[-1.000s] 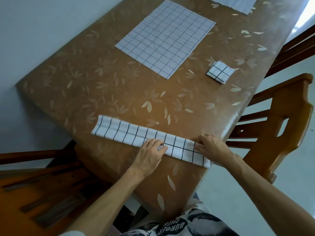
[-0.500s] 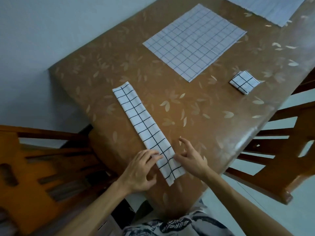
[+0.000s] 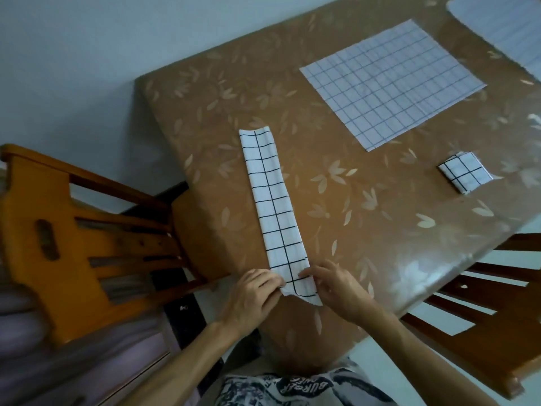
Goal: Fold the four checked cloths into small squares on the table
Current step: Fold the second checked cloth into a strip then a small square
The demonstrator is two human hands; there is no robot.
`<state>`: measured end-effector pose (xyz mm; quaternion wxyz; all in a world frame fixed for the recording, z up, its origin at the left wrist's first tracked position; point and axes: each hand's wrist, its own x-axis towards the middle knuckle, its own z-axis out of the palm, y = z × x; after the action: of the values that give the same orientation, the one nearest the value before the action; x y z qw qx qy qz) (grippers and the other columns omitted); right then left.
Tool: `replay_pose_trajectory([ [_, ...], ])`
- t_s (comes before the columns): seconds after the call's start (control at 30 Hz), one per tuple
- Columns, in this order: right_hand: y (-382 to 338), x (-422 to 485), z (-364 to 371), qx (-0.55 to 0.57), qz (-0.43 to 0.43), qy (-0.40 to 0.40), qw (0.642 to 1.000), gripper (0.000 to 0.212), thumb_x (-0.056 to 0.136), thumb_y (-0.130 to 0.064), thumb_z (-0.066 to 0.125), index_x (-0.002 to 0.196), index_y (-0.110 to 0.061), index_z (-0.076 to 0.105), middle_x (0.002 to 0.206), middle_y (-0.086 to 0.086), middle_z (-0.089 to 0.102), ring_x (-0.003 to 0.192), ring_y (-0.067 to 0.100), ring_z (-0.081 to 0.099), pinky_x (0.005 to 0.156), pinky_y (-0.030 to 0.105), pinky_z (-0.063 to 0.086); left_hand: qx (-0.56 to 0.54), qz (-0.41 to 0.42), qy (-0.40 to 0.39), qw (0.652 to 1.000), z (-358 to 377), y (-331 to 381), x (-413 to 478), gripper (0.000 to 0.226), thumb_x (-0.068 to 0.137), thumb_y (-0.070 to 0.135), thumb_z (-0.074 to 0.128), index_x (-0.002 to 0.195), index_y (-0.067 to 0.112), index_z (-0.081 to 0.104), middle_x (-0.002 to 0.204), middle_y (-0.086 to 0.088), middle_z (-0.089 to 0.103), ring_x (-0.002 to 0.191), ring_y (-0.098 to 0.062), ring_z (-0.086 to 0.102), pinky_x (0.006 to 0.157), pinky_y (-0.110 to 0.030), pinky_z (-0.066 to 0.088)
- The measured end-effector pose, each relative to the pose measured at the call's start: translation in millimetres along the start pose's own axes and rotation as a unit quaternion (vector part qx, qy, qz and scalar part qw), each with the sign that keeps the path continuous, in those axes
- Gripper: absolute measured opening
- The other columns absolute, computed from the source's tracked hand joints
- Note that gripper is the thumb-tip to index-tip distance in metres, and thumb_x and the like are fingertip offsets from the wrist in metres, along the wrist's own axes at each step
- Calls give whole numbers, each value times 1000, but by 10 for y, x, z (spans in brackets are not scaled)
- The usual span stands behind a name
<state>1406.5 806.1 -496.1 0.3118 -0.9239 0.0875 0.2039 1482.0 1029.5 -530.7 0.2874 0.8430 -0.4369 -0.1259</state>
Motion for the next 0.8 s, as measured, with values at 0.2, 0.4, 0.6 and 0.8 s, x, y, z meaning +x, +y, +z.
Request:
replay_pose_trajectory([
  [0.2, 73, 36, 15, 29, -5, 7, 1000, 24, 95, -42, 57, 110, -32, 72, 109, -9, 59, 90, 9, 58, 75, 24, 52, -3, -26, 34, 999, 53, 42, -38, 29, 101, 30, 53, 113, 12, 73, 117, 4, 67, 113, -11, 58, 95, -28, 47],
  [0.4, 56, 66, 36, 95, 56, 54, 992, 39, 98, -42, 52, 69, -18, 61, 67, -5, 57, 59, 10, 52, 53, 21, 37, 5, -97, 55, 994, 44, -9, -33, 27, 99, 33, 55, 88, 14, 70, 88, 7, 54, 84, -7, 50, 67, -23, 48],
  [0.6, 2, 151, 60, 128, 129, 60, 982, 34, 96, -41, 54, 72, -18, 58, 67, -2, 64, 61, 14, 59, 58, 35, 48, -6, -134, 38, 990, 26, -12, 12, 39, 100, 50, 44, 97, 21, 70, 91, 11, 53, 82, -3, 52, 60, -18, 48],
  [0.8, -32, 173, 87, 180, 180, 87, 963, 30, 95, -36, 55, 72, -19, 61, 63, -1, 68, 56, 13, 63, 58, 36, 55, 11, -157, 29, 987, 27, 11, 48, 37, 99, 53, 45, 119, 25, 58, 107, 10, 52, 86, -4, 56, 61, -18, 51],
])
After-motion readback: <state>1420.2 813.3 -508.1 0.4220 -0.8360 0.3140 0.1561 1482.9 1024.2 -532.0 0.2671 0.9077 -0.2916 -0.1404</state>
